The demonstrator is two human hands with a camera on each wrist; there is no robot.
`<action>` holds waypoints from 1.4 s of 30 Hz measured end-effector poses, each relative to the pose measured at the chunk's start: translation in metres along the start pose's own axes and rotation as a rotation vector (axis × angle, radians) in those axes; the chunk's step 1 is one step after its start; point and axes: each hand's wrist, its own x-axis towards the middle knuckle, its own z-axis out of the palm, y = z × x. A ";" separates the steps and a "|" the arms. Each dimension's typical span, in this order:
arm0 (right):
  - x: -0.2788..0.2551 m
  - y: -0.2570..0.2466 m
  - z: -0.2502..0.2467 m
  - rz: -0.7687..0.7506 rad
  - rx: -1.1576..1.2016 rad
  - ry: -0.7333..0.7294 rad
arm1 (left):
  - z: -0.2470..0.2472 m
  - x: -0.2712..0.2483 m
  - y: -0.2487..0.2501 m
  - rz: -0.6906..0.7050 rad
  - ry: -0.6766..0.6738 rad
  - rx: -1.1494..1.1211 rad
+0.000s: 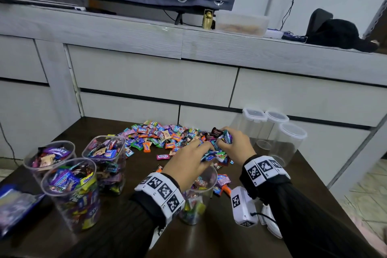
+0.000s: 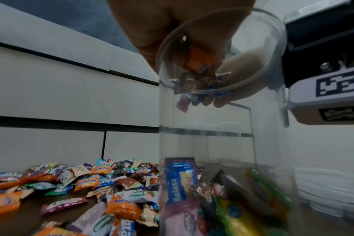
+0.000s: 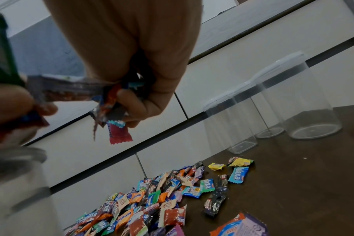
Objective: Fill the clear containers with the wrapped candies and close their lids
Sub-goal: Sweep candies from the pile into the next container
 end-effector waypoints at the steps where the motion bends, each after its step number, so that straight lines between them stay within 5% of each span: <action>1: 0.000 0.000 -0.001 -0.002 0.001 0.001 | -0.001 0.003 0.000 -0.002 -0.027 0.032; 14: 0.004 0.002 -0.011 -0.001 -0.075 -0.009 | -0.014 0.014 0.003 0.087 -0.273 0.313; 29: 0.003 -0.004 -0.010 0.010 -0.087 -0.030 | -0.027 0.019 0.014 0.051 -0.494 0.305; 36: 0.005 -0.007 -0.015 -0.012 -0.048 0.018 | -0.020 0.004 0.003 -0.038 -0.359 0.075; 42: 0.002 -0.020 -0.008 -0.056 0.052 0.090 | -0.018 -0.016 -0.004 -0.020 -0.008 -0.143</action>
